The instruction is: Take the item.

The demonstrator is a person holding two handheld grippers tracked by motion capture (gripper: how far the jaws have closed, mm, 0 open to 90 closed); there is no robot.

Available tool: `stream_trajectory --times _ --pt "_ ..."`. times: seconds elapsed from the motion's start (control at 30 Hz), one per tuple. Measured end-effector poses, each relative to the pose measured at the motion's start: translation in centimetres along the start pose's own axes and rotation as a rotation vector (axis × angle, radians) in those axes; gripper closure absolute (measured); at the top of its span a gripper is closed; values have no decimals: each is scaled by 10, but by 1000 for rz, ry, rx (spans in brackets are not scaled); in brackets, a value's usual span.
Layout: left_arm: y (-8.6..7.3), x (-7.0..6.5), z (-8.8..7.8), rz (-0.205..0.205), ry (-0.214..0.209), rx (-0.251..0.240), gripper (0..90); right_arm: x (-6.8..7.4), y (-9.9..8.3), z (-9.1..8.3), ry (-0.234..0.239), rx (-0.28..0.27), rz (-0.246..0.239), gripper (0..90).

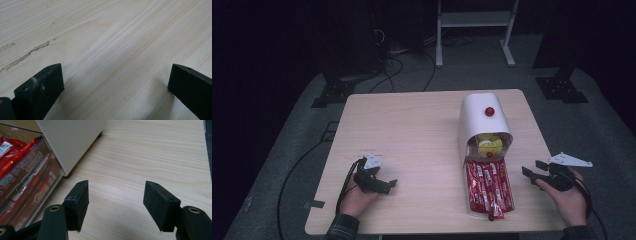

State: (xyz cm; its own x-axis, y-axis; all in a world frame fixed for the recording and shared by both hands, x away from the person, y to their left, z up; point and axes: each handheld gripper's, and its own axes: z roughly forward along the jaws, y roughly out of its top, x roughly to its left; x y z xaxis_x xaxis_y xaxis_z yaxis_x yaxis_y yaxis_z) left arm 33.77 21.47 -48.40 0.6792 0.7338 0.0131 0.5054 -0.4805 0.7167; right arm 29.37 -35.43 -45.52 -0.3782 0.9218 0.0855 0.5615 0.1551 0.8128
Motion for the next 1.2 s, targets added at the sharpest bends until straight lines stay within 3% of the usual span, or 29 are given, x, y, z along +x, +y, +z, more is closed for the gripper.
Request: stream_trajectory --times 1.2 --pt "0 0 0 3 0 0 0 18 12 -19 41 -63 -32 377"
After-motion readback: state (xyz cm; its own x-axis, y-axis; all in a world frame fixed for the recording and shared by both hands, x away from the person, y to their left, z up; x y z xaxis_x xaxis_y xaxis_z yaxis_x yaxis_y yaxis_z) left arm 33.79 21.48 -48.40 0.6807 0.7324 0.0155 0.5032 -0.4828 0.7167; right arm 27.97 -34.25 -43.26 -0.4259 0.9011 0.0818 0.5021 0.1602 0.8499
